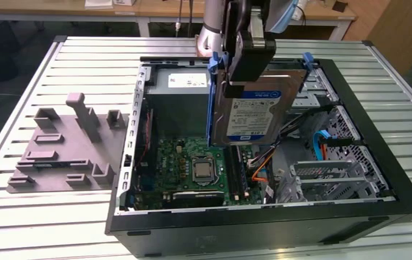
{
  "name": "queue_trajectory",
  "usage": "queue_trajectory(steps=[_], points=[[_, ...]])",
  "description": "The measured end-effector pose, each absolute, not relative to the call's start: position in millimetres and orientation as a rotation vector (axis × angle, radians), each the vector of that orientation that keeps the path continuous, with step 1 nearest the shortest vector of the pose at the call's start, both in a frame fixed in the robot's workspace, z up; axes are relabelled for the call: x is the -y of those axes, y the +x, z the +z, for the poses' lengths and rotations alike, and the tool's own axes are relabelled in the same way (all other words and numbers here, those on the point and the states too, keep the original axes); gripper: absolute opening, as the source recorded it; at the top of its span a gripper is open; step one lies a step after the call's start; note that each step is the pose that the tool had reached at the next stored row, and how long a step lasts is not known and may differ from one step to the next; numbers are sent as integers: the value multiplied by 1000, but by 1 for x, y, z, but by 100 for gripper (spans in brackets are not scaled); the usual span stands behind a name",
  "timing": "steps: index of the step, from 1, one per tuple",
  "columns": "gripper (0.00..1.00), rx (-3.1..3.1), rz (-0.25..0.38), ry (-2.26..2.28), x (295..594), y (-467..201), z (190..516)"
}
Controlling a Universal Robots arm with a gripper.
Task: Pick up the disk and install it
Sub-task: 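Insert the disk into the insertion slot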
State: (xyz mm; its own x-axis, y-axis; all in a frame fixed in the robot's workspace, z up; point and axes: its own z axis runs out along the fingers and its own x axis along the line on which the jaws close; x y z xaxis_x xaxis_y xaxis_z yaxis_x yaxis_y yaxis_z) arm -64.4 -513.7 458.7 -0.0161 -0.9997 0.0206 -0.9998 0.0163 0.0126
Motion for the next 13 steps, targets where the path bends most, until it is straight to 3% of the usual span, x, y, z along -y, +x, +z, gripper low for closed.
queue_trajectory(steps=[13], points=[[36, 2217, 23, 2181, 525, -53, 455]])
